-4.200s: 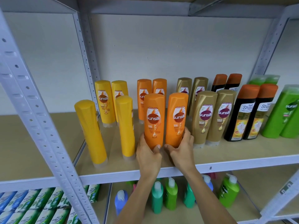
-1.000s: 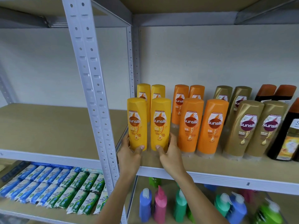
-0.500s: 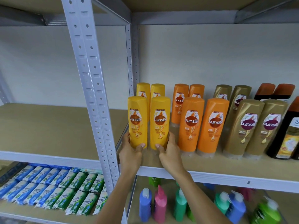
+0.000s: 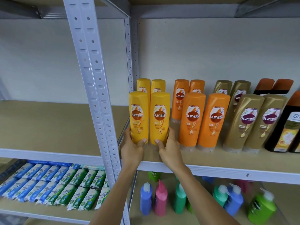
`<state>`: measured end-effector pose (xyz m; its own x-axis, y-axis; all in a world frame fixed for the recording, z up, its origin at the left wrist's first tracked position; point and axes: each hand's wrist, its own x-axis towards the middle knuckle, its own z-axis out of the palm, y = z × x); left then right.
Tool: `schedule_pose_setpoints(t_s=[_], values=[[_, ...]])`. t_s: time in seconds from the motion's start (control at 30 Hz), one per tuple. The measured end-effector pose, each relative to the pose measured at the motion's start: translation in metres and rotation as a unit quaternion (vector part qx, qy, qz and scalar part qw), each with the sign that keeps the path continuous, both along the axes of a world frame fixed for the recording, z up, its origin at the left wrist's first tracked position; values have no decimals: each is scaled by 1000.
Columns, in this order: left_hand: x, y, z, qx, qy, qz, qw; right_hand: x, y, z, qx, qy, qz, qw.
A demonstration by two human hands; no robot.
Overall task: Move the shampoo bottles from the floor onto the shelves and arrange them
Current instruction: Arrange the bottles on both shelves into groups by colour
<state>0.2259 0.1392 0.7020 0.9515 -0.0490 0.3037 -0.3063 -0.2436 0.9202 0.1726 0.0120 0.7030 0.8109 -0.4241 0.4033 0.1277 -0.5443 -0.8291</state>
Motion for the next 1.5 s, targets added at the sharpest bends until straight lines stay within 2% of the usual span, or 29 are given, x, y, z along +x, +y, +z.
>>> schedule_pose_setpoints(t_s=[0.43,0.87,1.3,1.5], values=[[-5,3,5,27,7,-9,1000,-3,0,1,-3,31,-3,1000],[2,-1,0,71,19,22,997,10,-9,-9,-10,59,-29,998],[36,-18,9,82,49,38,995,52,-23,-2,20,94,-54,994],[52,-30,11,49,42,50,997,68,-28,2,19,115,-56,992]])
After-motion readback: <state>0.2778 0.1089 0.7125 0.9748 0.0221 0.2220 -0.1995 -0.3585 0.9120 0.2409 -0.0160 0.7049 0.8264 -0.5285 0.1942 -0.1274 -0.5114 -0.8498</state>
